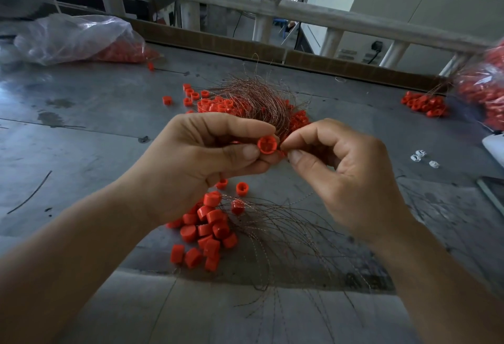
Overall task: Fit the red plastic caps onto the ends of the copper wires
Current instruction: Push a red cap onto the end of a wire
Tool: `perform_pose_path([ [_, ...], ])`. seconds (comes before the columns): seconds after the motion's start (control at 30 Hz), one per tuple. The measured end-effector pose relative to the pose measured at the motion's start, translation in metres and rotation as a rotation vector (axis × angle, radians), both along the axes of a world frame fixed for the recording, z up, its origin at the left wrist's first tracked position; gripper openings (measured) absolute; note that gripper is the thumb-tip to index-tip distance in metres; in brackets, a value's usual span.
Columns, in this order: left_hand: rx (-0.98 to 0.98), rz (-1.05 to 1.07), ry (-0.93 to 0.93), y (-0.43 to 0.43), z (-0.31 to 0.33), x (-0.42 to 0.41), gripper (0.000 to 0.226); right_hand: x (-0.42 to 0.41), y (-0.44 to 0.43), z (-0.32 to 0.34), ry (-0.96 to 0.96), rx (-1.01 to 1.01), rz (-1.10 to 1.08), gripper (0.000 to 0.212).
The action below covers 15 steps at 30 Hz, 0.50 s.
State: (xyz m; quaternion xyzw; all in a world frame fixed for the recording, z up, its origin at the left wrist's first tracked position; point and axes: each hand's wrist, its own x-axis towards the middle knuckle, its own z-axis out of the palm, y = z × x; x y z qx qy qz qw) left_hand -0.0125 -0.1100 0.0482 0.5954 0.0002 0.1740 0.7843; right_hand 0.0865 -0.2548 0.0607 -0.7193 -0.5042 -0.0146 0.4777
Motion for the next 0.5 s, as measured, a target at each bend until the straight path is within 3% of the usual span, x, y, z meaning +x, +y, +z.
perform_pose_path([
  [0.5, -0.068, -0.223, -0.017, -0.0003, -0.0038, 0.0006, 0.022, -0.0024, 0.0038, -0.0076, 0.242, -0.011, 0.089, 0.024],
])
